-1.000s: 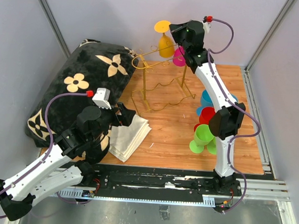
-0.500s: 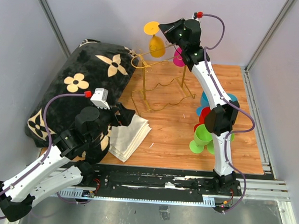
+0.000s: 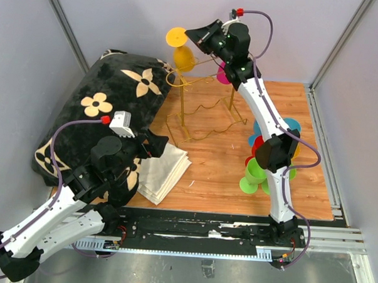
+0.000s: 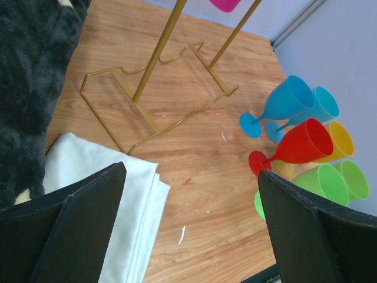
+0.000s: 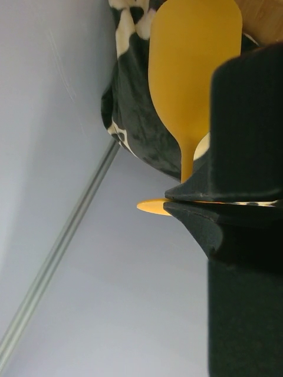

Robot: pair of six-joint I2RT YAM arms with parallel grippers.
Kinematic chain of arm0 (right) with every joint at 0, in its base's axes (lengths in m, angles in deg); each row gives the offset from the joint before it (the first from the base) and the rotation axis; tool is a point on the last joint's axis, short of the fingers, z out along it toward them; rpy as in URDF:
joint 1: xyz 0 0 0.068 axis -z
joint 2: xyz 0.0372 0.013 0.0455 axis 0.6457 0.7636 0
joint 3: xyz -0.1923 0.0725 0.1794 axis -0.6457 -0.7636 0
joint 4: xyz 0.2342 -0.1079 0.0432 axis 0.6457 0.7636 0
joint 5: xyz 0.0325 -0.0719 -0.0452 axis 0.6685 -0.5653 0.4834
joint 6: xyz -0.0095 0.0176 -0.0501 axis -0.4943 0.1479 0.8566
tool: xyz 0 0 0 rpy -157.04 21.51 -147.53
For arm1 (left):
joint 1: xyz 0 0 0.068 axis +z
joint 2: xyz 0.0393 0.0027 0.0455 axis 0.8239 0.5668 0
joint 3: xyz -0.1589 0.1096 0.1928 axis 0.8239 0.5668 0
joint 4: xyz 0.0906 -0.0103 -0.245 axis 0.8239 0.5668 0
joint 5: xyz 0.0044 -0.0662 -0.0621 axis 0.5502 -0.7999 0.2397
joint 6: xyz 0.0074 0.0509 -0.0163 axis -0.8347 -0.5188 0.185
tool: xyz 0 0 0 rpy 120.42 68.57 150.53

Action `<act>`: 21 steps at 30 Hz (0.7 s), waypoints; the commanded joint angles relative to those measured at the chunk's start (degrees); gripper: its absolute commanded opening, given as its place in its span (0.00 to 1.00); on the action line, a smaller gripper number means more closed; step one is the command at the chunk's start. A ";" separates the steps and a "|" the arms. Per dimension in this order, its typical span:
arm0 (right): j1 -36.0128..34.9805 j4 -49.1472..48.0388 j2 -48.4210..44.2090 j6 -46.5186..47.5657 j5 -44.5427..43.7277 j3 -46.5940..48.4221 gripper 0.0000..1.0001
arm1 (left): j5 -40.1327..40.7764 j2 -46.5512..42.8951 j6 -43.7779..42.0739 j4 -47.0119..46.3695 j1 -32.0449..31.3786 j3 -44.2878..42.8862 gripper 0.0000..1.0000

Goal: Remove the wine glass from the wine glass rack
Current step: Place the wine glass at the center of the board.

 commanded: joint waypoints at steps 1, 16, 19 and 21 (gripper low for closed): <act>-3.00 -3.02 1.56 2.01 3.52 4.19 0.01 | 2.87 -1.87 1.35 -2.75 0.67 -0.45 1.00; -9.30 -3.90 2.53 4.90 8.50 5.22 0.01 | 9.45 -10.40 4.81 -4.71 0.66 1.61 1.00; -10.57 -3.49 1.70 5.57 10.90 4.36 0.01 | 9.71 -12.11 5.11 -4.95 0.64 1.29 1.00; -11.28 -3.12 0.42 5.60 12.31 2.88 0.01 | 9.62 -12.86 5.11 -4.59 0.63 0.28 1.00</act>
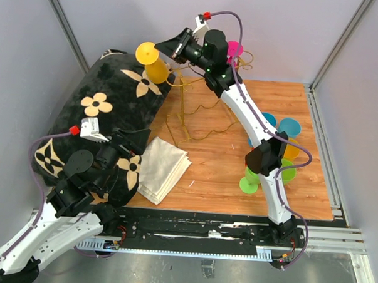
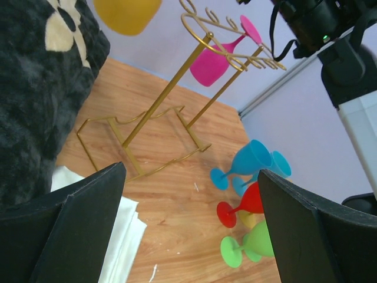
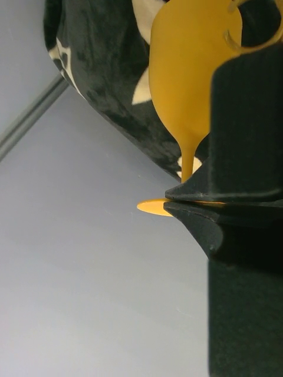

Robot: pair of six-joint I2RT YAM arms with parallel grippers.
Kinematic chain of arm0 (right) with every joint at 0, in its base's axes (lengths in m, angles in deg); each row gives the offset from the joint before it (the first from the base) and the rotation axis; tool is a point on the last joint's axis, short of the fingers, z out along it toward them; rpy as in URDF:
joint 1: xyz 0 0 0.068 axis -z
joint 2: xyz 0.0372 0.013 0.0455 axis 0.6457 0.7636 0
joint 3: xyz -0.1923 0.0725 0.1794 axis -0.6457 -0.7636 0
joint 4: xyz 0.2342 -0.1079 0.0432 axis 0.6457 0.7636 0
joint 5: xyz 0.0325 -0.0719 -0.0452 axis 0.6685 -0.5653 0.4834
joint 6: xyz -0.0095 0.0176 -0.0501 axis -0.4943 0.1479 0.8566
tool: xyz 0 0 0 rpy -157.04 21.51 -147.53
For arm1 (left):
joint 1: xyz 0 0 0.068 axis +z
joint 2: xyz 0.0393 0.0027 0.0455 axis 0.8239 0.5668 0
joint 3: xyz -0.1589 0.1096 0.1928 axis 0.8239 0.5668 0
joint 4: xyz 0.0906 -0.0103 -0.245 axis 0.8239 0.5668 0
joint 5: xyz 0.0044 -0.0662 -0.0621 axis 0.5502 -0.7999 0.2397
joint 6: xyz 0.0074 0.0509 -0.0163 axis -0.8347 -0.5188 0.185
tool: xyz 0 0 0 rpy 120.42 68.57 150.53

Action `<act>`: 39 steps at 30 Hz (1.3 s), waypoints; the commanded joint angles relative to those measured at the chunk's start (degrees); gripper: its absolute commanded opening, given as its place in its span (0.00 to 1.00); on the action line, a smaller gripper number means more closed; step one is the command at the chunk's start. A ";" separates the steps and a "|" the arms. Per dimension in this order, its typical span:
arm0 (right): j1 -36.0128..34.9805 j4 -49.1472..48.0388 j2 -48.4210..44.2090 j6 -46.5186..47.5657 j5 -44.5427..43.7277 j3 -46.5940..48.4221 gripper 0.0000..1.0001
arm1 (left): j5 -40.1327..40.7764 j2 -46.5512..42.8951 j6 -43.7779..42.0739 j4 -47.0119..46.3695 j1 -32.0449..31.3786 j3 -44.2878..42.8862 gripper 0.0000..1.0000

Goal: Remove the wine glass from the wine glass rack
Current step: Place the wine glass at the center of the board.

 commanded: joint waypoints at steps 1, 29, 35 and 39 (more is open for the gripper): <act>-2.77 -1.86 -2.17 1.83 5.48 -0.98 0.01 | 2.19 -2.17 0.90 -1.69 0.57 -1.35 1.00; -7.61 -7.59 -40.31 15.49 16.11 -55.28 0.01 | -6.49 0.28 6.99 -4.11 0.58 -7.62 0.92; -7.62 -6.72 -48.07 19.12 15.31 -64.16 0.01 | -16.63 6.03 10.18 -9.12 0.58 -5.80 0.88; -7.46 -6.76 -51.87 19.60 14.12 -68.55 0.01 | -19.97 8.13 11.14 -10.40 0.58 -5.11 0.86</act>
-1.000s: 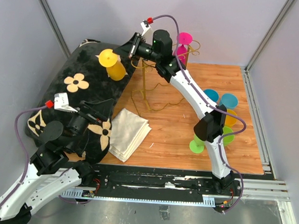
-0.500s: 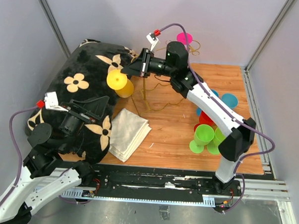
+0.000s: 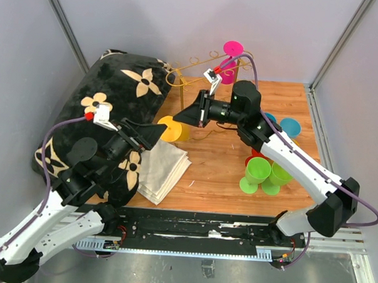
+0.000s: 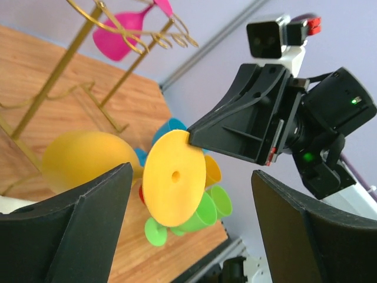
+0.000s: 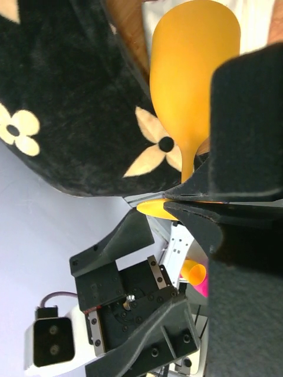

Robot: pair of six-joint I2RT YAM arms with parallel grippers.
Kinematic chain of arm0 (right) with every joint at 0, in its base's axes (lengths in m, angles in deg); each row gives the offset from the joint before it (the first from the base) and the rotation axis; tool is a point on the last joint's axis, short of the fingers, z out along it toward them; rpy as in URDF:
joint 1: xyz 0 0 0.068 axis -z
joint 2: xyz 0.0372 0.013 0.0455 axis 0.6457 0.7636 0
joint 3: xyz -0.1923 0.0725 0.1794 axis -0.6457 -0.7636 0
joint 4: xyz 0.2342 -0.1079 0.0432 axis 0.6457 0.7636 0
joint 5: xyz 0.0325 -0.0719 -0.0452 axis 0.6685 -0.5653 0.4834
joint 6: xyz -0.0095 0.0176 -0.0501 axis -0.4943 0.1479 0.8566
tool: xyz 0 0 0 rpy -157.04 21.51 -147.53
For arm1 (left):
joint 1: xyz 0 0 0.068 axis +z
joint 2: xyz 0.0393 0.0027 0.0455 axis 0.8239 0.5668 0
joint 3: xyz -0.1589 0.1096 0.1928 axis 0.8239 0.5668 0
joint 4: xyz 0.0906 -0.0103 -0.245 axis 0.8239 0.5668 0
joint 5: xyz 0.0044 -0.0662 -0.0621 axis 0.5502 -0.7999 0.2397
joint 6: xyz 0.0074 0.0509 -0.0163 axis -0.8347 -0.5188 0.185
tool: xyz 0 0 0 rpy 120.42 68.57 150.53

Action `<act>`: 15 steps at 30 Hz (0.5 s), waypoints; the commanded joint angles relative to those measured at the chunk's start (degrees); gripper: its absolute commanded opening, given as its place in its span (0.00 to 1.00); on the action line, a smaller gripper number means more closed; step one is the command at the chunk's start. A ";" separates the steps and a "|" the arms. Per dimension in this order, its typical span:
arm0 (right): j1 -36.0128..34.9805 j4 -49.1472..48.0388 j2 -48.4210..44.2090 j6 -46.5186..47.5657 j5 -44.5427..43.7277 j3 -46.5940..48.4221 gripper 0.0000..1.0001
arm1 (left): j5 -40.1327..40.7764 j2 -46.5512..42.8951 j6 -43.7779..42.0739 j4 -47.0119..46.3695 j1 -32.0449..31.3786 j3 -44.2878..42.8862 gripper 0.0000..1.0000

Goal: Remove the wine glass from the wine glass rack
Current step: Place the wine glass at the center of the board.

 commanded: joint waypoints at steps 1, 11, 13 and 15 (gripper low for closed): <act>-1.09 -1.68 -4.48 2.62 -1.29 -3.79 0.01 | -6.58 1.49 2.10 -4.02 0.38 1.44 0.86; -1.08 -7.34 -8.72 0.21 -4.32 -11.50 0.01 | -10.69 1.01 4.73 -0.92 0.38 4.57 0.78; -1.08 -8.29 -9.12 0.18 -4.73 -12.05 0.01 | -12.15 0.83 4.73 -2.07 0.38 5.57 0.73; -1.07 -9.00 -9.59 0.20 -5.51 -12.78 0.01 | -14.11 1.45 4.72 -2.97 0.38 6.12 0.70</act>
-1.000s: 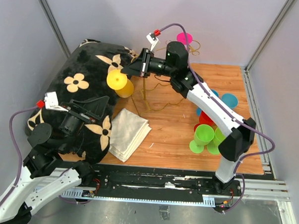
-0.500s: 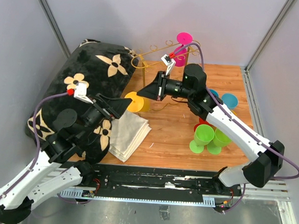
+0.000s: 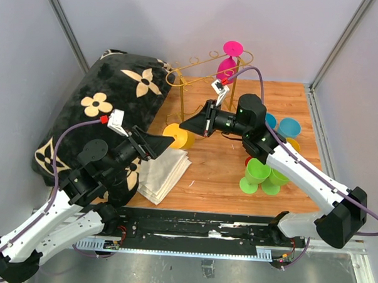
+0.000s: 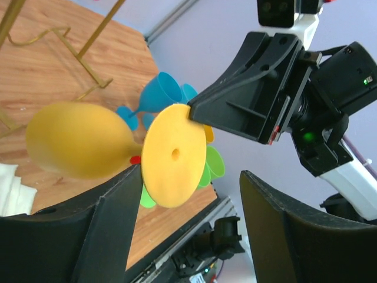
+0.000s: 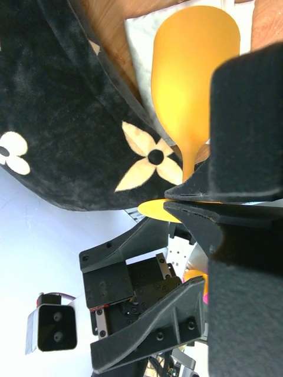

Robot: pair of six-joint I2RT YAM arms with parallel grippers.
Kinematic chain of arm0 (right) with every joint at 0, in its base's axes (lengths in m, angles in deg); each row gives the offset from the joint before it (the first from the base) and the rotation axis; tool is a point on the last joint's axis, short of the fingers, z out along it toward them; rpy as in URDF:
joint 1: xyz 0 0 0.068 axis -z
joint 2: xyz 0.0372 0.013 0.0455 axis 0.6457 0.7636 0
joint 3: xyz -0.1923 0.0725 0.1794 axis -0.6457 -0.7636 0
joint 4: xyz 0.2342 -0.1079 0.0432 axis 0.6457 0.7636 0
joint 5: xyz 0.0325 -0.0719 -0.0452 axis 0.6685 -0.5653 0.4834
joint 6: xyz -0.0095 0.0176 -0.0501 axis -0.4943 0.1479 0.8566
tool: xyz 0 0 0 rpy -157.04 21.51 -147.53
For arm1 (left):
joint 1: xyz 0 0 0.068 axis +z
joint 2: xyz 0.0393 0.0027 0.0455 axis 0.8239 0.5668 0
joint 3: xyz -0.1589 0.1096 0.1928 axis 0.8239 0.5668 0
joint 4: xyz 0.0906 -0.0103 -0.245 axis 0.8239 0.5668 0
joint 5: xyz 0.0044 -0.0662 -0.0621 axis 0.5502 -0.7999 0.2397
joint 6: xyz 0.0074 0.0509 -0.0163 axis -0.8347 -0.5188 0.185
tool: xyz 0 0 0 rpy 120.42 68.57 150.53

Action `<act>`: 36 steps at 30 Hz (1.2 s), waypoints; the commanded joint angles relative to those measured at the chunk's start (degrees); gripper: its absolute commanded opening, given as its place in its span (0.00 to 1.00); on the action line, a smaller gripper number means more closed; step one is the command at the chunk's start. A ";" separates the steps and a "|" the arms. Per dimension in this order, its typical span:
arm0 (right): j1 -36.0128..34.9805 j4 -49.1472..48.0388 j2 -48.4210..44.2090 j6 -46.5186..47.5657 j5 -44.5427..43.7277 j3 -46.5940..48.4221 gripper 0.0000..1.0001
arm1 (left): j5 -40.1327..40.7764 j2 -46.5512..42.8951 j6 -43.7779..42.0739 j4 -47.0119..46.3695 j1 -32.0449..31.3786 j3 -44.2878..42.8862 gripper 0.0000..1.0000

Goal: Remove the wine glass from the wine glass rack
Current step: Place the wine glass at the center of the board.

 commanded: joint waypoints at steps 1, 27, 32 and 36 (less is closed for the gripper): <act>-1.04 -5.87 -2.34 -0.26 -2.29 -1.16 0.01 | -5.23 0.59 0.65 -2.27 0.36 1.09 0.68; 4.77 0.15 -0.86 4.45 14.07 1.90 0.27 | -7.21 1.25 -8.35 -10.34 0.36 4.29 0.00; 5.49 0.14 -0.01 5.60 22.25 3.09 0.36 | -10.96 1.76 -10.82 -11.29 0.36 4.05 0.01; 5.55 0.01 0.45 5.90 23.55 3.30 0.31 | -14.12 2.94 -10.85 -13.26 0.36 4.36 0.01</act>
